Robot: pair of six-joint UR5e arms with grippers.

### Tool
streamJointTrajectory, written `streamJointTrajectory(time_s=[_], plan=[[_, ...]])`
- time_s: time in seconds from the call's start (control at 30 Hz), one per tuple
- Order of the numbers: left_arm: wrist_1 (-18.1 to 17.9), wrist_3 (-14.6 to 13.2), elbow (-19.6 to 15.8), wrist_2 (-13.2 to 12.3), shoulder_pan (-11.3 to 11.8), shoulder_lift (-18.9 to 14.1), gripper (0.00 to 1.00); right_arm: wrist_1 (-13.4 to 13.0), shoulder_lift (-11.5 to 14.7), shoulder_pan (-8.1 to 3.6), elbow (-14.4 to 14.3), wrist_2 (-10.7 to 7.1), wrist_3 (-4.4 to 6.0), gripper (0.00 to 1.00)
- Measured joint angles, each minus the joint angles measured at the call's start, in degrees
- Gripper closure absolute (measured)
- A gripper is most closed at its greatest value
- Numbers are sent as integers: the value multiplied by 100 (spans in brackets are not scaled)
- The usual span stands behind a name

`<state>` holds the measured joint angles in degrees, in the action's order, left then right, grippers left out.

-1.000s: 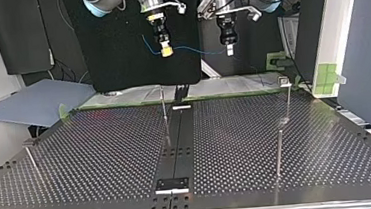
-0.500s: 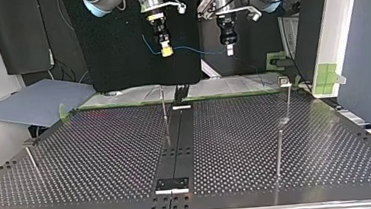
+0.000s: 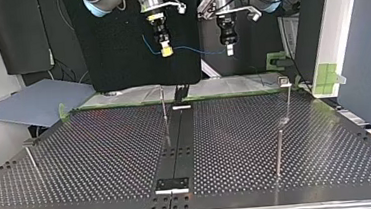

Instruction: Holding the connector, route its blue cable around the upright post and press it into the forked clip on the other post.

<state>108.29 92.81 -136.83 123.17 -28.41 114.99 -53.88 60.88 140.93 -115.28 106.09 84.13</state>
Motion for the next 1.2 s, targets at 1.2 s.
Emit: streamJointTrajectory(time_s=[1.2], plan=[[970, -423, -313, -589, 346, -971, 90, -91, 1586, -134, -443, -333, 63, 100]])
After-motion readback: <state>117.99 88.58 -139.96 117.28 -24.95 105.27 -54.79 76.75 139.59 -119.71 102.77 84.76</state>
